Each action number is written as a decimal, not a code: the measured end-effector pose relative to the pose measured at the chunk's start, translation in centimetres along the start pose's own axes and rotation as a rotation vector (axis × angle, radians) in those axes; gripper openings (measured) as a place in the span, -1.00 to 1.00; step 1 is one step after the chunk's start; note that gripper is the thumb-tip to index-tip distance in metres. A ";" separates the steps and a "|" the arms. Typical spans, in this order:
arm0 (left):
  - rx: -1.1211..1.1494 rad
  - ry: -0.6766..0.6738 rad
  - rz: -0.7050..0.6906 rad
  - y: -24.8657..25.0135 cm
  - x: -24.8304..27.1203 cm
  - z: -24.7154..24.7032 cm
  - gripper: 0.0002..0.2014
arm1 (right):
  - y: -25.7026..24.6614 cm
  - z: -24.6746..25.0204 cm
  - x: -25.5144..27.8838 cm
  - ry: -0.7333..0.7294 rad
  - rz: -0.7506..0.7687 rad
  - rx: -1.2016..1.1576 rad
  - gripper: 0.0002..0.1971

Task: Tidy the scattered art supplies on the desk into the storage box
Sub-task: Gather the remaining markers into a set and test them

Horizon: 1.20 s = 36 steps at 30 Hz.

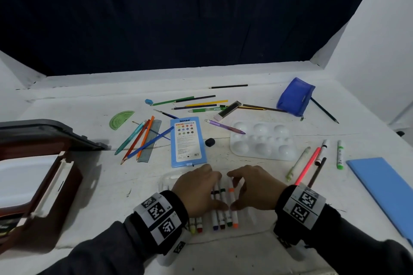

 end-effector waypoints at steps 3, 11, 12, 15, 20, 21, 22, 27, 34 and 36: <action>-0.047 -0.005 -0.019 0.1 0.0 0.0 -0.36 | 0.0 -0.1 -0.1 -0.037 -0.001 0.047 -0.20; -0.028 -0.007 0.011 0.4 0.0 0.3 -0.36 | -0.5 -0.3 -0.5 -0.049 0.044 0.187 -0.29; -0.046 0.001 0.013 0.5 0.0 0.4 -0.37 | -0.6 -0.3 -0.5 -0.045 0.039 0.202 -0.28; -0.108 0.006 0.013 1.0 -0.1 0.8 -0.39 | -0.9 -0.3 -0.6 -0.026 0.034 0.236 -0.25; -0.200 -0.013 0.010 1.4 -0.4 1.2 -0.39 | -1.6 -0.6 -1.1 -0.025 0.050 0.275 -0.37; -0.199 -0.012 0.015 1.4 -0.4 1.2 -0.39 | -1.6 -0.6 -1.2 -0.022 0.051 0.284 -0.36; -0.194 -0.013 0.020 1.4 -0.4 1.1 -0.39 | -1.5 -0.5 -1.3 -0.019 0.050 0.291 -0.34; -0.197 0.006 0.033 1.5 -0.3 1.0 -0.42 | -0.5 -0.3 -1.5 -0.001 0.062 0.244 -0.24; -0.110 -0.002 0.099 1.4 -0.5 1.1 -0.44 | 0.3 -0.2 -0.9 0.058 0.154 0.122 -0.30; -0.082 -0.037 0.139 1.4 -0.6 1.1 -0.37 | 0.9 0.2 -0.4 0.122 0.175 0.049 -0.40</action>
Point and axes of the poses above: each hand's wrist, its own x-axis away from the middle knuckle, its own z-axis out of the back of the hand, y = z × x, the point moved 5 cm from there along -x, towards the middle knuckle, and after that the axes turned 6 degrees about z, right-handed, at the moved point
